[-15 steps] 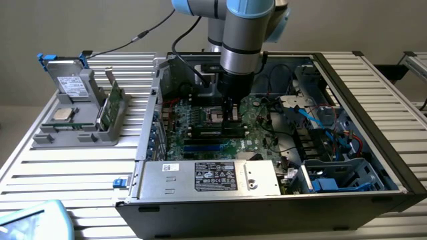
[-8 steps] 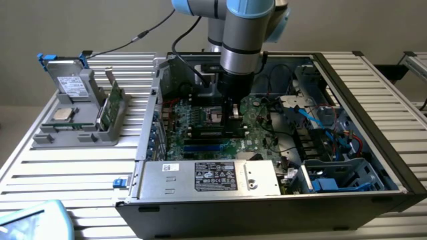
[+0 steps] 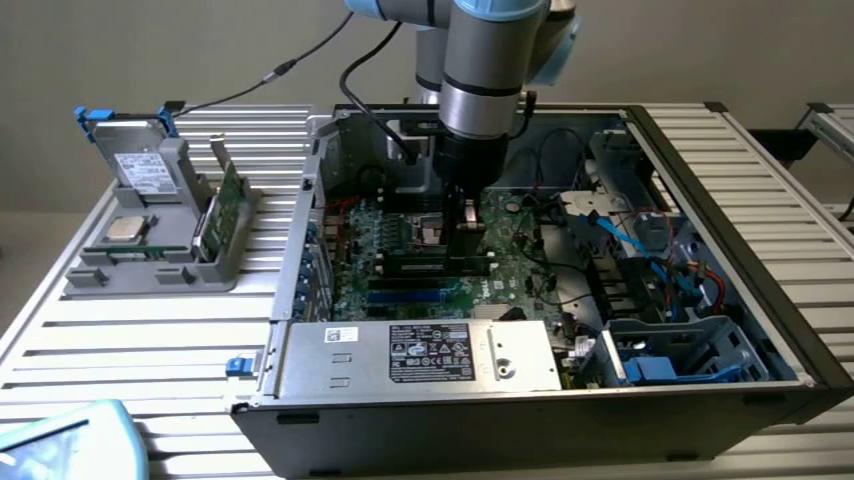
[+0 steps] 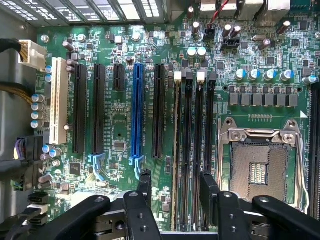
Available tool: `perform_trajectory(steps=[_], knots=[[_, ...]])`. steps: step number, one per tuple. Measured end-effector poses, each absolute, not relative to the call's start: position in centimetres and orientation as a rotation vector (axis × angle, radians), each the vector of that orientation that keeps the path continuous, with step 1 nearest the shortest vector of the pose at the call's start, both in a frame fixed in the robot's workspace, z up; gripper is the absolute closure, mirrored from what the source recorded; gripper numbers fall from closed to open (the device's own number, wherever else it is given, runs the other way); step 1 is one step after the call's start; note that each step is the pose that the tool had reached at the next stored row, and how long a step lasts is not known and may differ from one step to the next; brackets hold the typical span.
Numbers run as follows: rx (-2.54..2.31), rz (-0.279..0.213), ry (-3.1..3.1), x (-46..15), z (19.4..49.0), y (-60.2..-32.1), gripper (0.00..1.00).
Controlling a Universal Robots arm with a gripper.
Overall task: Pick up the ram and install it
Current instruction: 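Insert the ram into the slot, then press down the ram until it locks into place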
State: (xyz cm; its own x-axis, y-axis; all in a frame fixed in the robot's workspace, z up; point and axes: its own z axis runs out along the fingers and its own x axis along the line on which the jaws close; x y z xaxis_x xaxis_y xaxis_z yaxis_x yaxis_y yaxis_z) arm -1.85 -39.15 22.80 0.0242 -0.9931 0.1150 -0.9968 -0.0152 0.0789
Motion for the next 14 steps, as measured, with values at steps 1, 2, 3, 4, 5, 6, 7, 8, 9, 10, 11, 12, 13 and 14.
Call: perform_trajectory(steps=[1, 2, 3, 4, 5, 6, 7, 8, 9, 10, 11, 12, 13, 14], knots=[[2.145, 0.041, -2.103, -1.93, 23.0, -39.15, 0.48], [2.145, 0.041, -2.103, -2.0, 23.19, -39.15, 0.48], [2.145, 0.04, -2.103, -2.03, 23.37, -39.15, 0.48], [2.145, 0.041, -2.103, -2.05, 23.59, -39.15, 0.48], [2.145, 0.041, -2.103, -2.05, 23.67, -39.15, 0.48], [2.145, 0.04, -2.103, -2.05, 23.66, -39.15, 0.48], [2.146, 0.04, -2.103, -2.05, 23.66, -39.14, 0.48], [2.145, 0.04, -2.103, -2.06, 23.69, -39.15, 0.48], [2.145, 0.04, -2.103, -2.06, 23.71, -39.15, 0.48], [2.145, 0.04, -2.104, -2.06, 23.71, -39.15, 0.48], [2.145, 0.04, -2.104, -2.06, 23.72, -39.15, 0.48], [2.146, 0.04, -2.104, -2.06, 23.72, -39.15, 0.48], [2.146, 0.039, -2.104, -2.06, 23.73, -39.15, 0.48], [2.146, 0.039, -2.104, -2.06, 23.73, -39.15, 0.48]])
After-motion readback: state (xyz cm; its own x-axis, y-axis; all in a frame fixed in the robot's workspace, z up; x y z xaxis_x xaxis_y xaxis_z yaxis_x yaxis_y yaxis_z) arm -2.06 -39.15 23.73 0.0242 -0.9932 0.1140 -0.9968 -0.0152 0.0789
